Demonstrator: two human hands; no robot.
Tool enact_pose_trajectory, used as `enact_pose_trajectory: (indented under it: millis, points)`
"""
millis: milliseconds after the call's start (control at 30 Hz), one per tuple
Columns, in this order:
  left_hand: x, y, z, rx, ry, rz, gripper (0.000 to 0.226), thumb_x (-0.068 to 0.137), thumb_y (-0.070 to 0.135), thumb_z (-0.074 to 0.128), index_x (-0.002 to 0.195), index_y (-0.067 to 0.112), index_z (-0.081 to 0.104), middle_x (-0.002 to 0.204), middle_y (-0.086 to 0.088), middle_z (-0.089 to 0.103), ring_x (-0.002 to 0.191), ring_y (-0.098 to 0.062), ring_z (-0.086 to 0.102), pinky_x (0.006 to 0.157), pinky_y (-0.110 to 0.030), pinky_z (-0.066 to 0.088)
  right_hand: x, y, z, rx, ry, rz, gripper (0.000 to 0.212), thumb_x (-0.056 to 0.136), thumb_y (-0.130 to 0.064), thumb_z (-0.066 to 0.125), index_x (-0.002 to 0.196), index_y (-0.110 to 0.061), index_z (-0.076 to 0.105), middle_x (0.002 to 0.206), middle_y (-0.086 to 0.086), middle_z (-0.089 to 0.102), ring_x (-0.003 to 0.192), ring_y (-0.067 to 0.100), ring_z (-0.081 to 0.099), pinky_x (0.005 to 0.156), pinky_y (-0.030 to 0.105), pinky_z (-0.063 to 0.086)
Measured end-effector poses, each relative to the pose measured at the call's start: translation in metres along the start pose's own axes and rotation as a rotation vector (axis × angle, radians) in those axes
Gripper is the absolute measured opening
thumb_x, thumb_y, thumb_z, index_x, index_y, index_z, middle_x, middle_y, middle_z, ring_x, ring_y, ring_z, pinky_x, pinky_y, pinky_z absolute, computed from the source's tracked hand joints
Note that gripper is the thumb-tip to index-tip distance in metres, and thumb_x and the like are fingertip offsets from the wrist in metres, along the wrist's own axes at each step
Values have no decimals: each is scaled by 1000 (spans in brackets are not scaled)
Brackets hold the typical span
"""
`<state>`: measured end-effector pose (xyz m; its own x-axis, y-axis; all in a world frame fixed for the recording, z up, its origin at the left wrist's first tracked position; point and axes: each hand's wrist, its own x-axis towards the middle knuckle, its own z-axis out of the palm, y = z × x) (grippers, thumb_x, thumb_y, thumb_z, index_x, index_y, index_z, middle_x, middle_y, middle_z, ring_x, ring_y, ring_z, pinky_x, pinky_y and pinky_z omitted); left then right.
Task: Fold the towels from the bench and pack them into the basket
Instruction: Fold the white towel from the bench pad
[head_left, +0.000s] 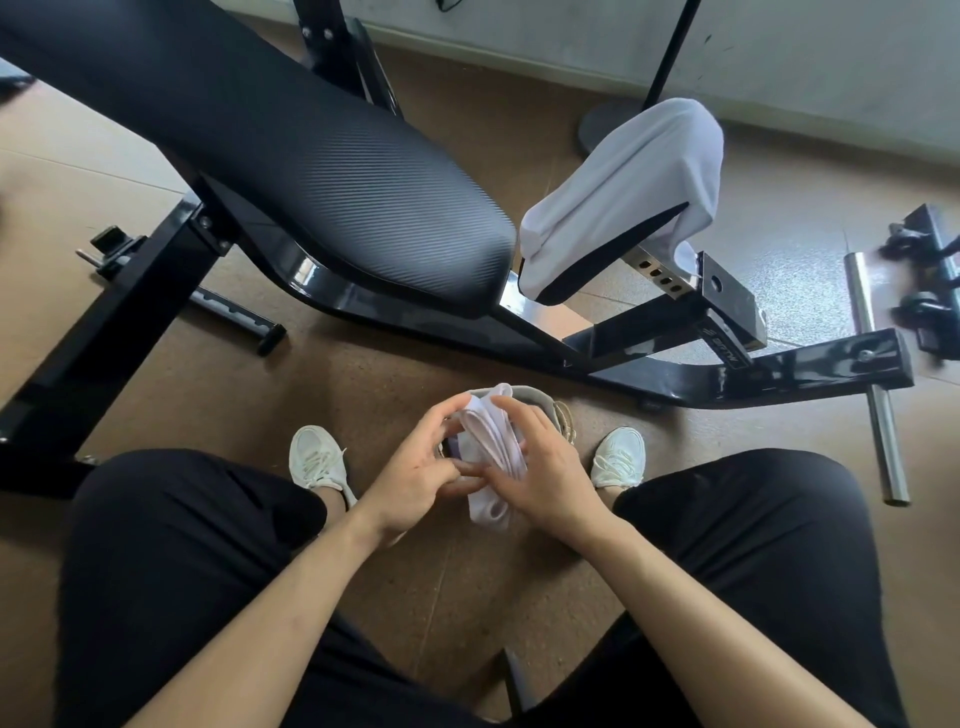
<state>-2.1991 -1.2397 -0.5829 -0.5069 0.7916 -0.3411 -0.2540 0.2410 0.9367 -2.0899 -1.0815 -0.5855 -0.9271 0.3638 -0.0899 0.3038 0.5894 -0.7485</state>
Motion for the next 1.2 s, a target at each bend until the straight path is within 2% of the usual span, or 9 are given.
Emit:
enact_pose_trajectory:
  millis: [100, 233, 367, 433, 667, 767, 867, 1067, 1200]
  points:
    - [3, -1, -4, 106, 56, 48, 65, 96, -3, 59, 142, 40, 45, 146, 7, 51, 122, -27, 66, 95, -43, 60, 0, 0, -5, 42, -14, -15, 72, 87, -13, 75, 147, -34, 41, 143, -13, 49, 122, 5, 54, 95, 31, 56]
    - [10, -1, -15, 424, 206, 128, 64, 90, 16, 77, 144, 36, 50, 138, 10, 52, 129, -15, 54, 105, -40, 54, -4, -3, -19, 99, -56, -47, 57, 89, -10, 70, 136, -34, 52, 125, -30, 50, 102, -7, 57, 82, 15, 53]
    - [13, 3, -27, 507, 75, 40, 53, 100, 31, 62, 149, 43, 44, 151, 18, 38, 142, -6, 31, 115, -38, 36, -8, -6, -27, 149, -179, -75, 45, 92, -8, 65, 128, -33, 55, 119, -24, 58, 95, 7, 63, 75, 25, 56]
    - [14, 1, -34, 434, -41, -2, 45, 101, 42, 56, 145, 45, 48, 152, 15, 46, 143, -6, 37, 116, -40, 38, -9, -7, -25, 138, -231, -100, 44, 93, -7, 63, 127, -33, 57, 122, -22, 58, 100, 6, 61, 77, 20, 51]
    - [13, -2, -34, 344, -38, -32, 43, 90, 59, 60, 127, 38, 64, 124, 12, 67, 116, -12, 63, 99, -47, 55, -12, -6, -25, 143, -368, -141, 52, 91, -1, 59, 128, -38, 61, 134, -11, 49, 120, 6, 52, 79, 22, 53]
    - [14, -1, -33, 361, -18, -30, 34, 91, 55, 60, 119, 37, 69, 117, 13, 70, 110, -14, 64, 94, -44, 55, -11, -4, -27, 66, -455, -122, 61, 89, -4, 58, 140, -38, 54, 140, -11, 41, 132, 6, 42, 106, 27, 46]
    - [15, 0, -32, 398, 15, -16, 22, 96, 51, 60, 110, 38, 70, 108, 16, 70, 104, -11, 64, 90, -37, 52, -9, -4, -26, 45, -471, -125, 71, 87, 0, 58, 150, -30, 45, 139, -5, 41, 135, 5, 40, 115, 23, 33]
    - [11, 1, -41, 475, -75, -116, 62, 80, 74, 59, 88, 13, 68, 88, -1, 69, 82, -21, 63, 78, -49, 47, -12, -1, -30, 178, -365, -101, 76, 85, 8, 56, 152, -26, 44, 139, -5, 44, 136, 3, 41, 107, 15, 35]
    - [9, -2, -48, 454, 32, -123, 57, 65, 66, 78, 93, 18, 67, 97, -2, 70, 93, -27, 69, 82, -56, 57, -7, 4, -42, 152, -314, -52, 80, 84, -3, 62, 154, -34, 39, 142, -12, 42, 134, 3, 40, 92, 15, 42]
